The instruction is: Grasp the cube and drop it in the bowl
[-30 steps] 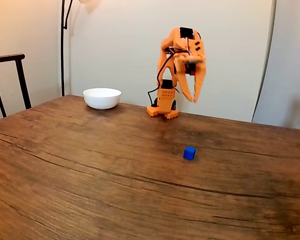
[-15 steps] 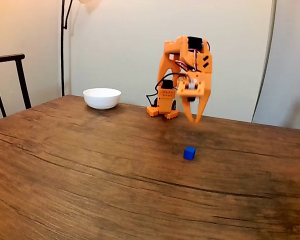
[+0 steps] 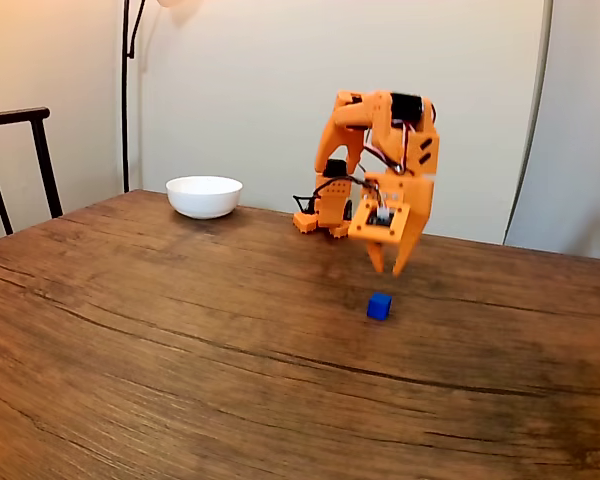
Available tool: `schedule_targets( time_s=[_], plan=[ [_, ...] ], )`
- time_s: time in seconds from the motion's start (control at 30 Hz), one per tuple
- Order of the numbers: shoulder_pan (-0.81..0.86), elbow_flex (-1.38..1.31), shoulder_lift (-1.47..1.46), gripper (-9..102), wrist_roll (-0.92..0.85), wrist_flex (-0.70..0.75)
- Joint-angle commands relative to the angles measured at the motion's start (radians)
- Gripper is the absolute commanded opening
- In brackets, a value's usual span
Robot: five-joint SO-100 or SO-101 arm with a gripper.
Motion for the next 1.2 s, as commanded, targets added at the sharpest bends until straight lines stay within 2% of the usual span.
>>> schedule_targets(
  time_s=[0.0, 0.13, 0.23, 0.57, 1.17],
  plan=[
    [-0.006, -0.081, -0.031, 13, -0.008, 0.008],
    [-0.006, -0.094, -0.060, 29, -0.008, 0.008],
    [-0.008, -0.094, -0.063, 35, -0.031, 0.035],
    [-0.049, -0.087, -0.074, 42, -0.066, 0.055],
    [-0.092, -0.140, -0.212, 42, -0.123, -0.023]
  ],
)
